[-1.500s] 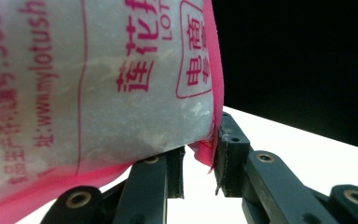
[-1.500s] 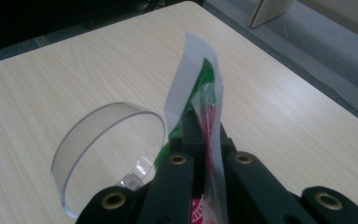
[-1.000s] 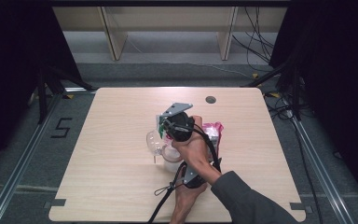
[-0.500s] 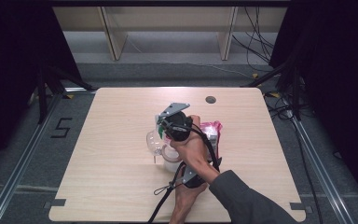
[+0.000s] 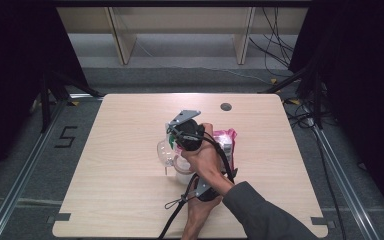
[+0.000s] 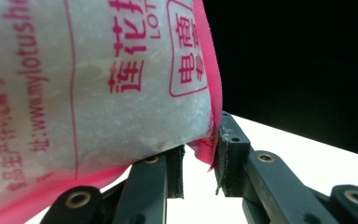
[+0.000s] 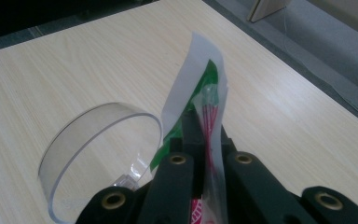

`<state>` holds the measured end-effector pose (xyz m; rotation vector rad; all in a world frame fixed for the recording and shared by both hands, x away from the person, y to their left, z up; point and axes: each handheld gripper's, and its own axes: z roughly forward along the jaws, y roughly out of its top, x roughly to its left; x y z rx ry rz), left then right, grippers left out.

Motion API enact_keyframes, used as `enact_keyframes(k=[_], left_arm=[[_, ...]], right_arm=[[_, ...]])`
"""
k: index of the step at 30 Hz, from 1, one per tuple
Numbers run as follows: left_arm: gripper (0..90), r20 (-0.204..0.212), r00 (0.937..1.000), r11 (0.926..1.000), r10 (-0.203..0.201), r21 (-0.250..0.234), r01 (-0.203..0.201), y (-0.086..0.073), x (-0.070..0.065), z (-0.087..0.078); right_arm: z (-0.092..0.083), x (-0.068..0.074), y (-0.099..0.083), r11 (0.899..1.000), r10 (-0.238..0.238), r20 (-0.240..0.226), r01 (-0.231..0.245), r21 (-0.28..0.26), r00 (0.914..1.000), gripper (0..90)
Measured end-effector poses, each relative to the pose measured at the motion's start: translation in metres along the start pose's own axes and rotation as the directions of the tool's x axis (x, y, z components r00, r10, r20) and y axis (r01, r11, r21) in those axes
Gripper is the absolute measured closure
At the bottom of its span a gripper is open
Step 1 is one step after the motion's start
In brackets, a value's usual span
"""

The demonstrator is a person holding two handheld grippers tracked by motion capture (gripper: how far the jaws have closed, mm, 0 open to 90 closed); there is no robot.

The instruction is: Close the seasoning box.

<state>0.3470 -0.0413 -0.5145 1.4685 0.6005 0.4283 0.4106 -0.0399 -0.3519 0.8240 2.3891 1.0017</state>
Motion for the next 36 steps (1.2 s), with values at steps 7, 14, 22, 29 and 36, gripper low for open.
enact_keyframes(k=[7,14,22,29,36], left_arm=[[75.0,0.034,0.9993,0.9999,-0.014,-0.003,0.014,-0.0010,-0.0008,0.0024],[75.0,0.019,0.9996,0.9997,-0.018,-0.019,0.018,-0.0008,-0.0016,0.0030],[75.0,0.023,0.9995,0.9996,-0.022,-0.017,0.022,-0.0009,-0.0028,0.0026],[75.1,0.032,0.9992,0.9995,-0.024,-0.019,0.025,-0.0006,-0.0030,0.0021],[75.1,0.039,0.9987,0.9993,-0.031,-0.022,0.032,0.0001,-0.0031,0.0013]], right_arm=[[0.0015,0.0001,-0.0004,1.000,-0.002,0.000,0.002,0.010,1.0000,90.0],[0.0013,-0.0013,0.0009,1.000,-0.004,-0.004,0.004,0.003,1.0000,90.0],[0.0052,0.0003,-0.0005,1.000,-0.005,0.004,0.005,0.005,1.0000,90.0],[0.0050,0.0005,0.0002,1.000,-0.011,0.002,0.011,0.009,0.9999,90.0],[0.0053,0.0004,0.0008,1.000,-0.012,-0.005,0.012,0.026,0.9999,90.0]])
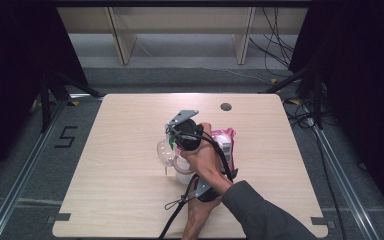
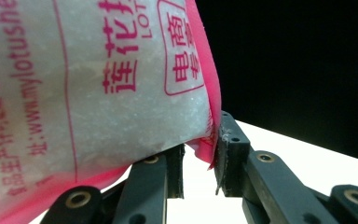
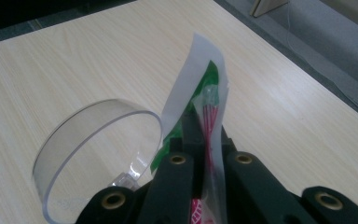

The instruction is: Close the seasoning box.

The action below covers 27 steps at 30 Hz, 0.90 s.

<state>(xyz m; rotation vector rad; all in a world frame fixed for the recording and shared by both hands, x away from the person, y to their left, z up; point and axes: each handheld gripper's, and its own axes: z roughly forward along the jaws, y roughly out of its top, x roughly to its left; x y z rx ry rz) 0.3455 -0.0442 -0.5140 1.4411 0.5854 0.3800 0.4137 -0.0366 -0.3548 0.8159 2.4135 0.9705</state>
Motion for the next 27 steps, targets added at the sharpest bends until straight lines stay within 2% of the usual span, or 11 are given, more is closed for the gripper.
enact_keyframes(k=[1,4,5,7,10,11,12,14,23,25,27], left_arm=[[75.1,-0.006,0.9909,0.9849,0.135,0.111,-0.133,0.002,0.009,-0.007],[75.0,-0.012,0.9924,0.9877,0.123,0.099,-0.121,0.003,0.009,-0.007],[75.1,-0.016,0.9892,0.9833,0.146,0.113,-0.143,0.003,0.011,-0.008],[75.0,-0.038,0.9948,0.9939,0.094,0.060,-0.092,0.003,0.006,-0.006],[75.0,-0.026,0.9948,0.9928,0.099,0.071,-0.097,0.004,0.007,-0.008],[75.0,-0.031,0.9910,0.9871,0.130,0.098,-0.127,0.004,0.009,-0.009],[75.0,-0.043,0.9935,0.9924,0.105,0.070,-0.102,0.003,0.007,-0.007],[75.0,-0.005,0.9955,0.9929,0.095,0.072,-0.094,0.003,0.007,-0.006],[75.0,0.001,0.9950,0.9916,0.100,0.083,-0.099,0.003,0.008,-0.006],[75.0,0.001,1.0000,0.9999,-0.007,-0.008,0.007,0.001,0.000,0.000],[75.0,-0.002,1.0000,0.9999,-0.005,-0.011,0.005,0.001,0.000,0.000]], right_arm=[[0.001,0.000,0.000,1.000,0.002,0.006,-0.002,-0.005,1.0000,90.0],[0.001,0.000,0.001,1.000,-0.002,0.001,0.002,0.005,1.0000,90.0],[0.002,0.000,0.001,1.000,0.000,0.005,0.000,-0.001,1.0000,90.0],[0.003,0.000,0.002,1.000,-0.008,0.001,0.008,0.011,1.0000,90.0],[0.003,0.001,0.003,1.000,-0.009,-0.003,0.009,0.019,1.0000,90.0],[0.003,0.001,0.003,1.000,-0.007,-0.004,0.007,0.018,1.0000,90.0],[0.003,0.001,0.003,1.000,0.003,-0.001,-0.003,0.009,1.0000,90.0],[0.002,-0.001,0.003,1.000,-0.002,-0.002,0.002,0.010,1.0000,90.0],[0.003,-0.002,0.002,1.000,0.008,0.003,-0.008,-0.008,1.0000,90.0],[0.002,-0.002,0.002,1.000,0.007,0.001,-0.007,-0.004,1.0000,90.0],[0.001,-0.003,0.002,1.000,0.006,-0.003,-0.006,0.004,1.0000,90.0]])
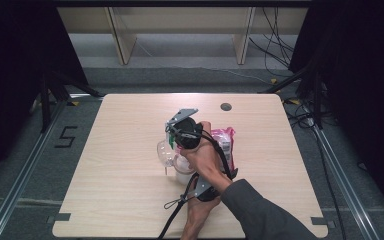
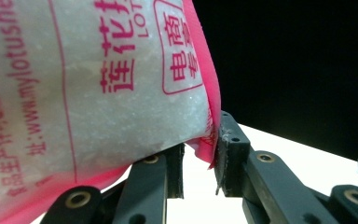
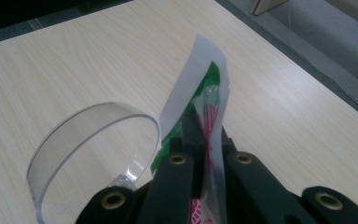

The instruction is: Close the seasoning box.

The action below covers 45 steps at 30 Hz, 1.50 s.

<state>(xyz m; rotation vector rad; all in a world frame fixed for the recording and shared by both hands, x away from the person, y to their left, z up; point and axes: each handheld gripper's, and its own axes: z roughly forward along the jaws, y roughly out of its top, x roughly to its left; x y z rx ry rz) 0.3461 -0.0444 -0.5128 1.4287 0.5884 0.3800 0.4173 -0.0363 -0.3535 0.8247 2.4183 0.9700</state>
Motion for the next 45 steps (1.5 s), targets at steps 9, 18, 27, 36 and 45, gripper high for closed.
enact_keyframes(k=[9,18,27,36,45], left_arm=[[75.0,-0.001,1.0000,1.0000,-0.002,-0.003,0.002,-0.001,0.000,0.001],[75.0,0.005,1.0000,1.0000,-0.004,-0.005,0.004,-0.001,0.000,0.000],[75.1,0.015,0.9999,1.0000,-0.008,-0.001,0.008,0.000,-0.001,-0.001],[75.1,-0.021,0.9918,0.9870,0.126,0.102,-0.124,0.001,0.009,-0.007],[75.2,-0.011,0.9941,0.9895,0.108,0.098,-0.106,0.002,0.010,-0.009]], right_arm=[[-0.001,0.000,0.000,1.000,0.002,0.001,-0.002,0.000,1.0000,90.0],[0.000,0.001,0.000,1.000,-0.007,0.008,0.007,0.007,0.9999,90.0],[0.000,0.001,0.000,1.000,-0.024,0.008,0.024,0.002,0.9997,90.0],[0.003,0.002,-0.001,0.999,-0.036,0.004,0.036,0.023,0.9993,90.0],[0.004,0.004,-0.001,0.999,-0.031,0.003,0.031,0.019,0.9995,90.0]])
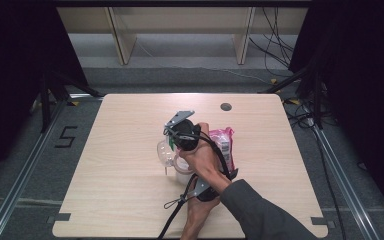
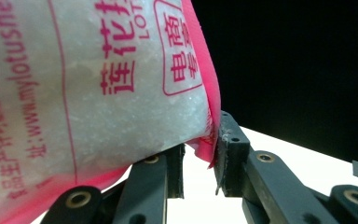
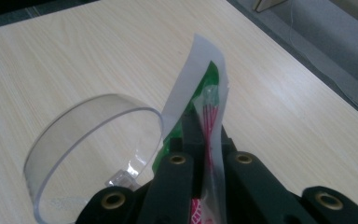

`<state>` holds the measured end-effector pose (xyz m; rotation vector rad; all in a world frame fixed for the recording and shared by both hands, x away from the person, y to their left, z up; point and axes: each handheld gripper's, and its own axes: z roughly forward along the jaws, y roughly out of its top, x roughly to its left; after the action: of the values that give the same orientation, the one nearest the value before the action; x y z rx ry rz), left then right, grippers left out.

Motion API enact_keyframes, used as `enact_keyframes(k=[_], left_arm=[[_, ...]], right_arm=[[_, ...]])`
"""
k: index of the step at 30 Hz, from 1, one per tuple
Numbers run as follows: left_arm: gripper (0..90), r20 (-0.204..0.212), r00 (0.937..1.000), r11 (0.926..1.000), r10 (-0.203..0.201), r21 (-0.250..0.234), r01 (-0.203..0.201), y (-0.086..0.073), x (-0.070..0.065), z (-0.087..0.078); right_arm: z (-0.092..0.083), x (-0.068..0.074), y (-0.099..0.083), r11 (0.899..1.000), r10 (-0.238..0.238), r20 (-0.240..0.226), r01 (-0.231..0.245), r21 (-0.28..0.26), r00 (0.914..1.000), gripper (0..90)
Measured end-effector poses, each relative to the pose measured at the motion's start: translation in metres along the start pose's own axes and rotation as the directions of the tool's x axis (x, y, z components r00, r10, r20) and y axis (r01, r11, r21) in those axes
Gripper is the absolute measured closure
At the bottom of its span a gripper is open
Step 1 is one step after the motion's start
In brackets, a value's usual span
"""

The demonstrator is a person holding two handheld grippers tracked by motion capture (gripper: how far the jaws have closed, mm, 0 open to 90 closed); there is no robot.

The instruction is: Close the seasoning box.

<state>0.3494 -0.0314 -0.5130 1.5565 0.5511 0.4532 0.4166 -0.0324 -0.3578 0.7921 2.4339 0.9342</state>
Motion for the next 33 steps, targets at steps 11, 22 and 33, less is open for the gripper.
enact_keyframes(k=[11,22,33], left_arm=[[75.2,0.016,0.9997,0.9996,0.020,0.019,-0.020,0.000,0.001,0.001],[75.4,0.022,0.9996,0.9993,0.020,0.031,-0.020,-0.002,0.002,0.002],[75.7,0.053,0.9840,0.9851,-0.170,-0.016,0.171,-0.002,-0.007,0.006]], right_arm=[[0.000,0.000,0.001,1.000,0.011,0.010,-0.011,-0.013,0.9999,90.0],[-0.006,-0.004,0.000,1.000,0.020,0.006,-0.020,-0.025,0.9998,90.0],[-0.009,-0.009,-0.002,0.998,0.038,-0.008,-0.038,-0.058,0.9993,90.0]])
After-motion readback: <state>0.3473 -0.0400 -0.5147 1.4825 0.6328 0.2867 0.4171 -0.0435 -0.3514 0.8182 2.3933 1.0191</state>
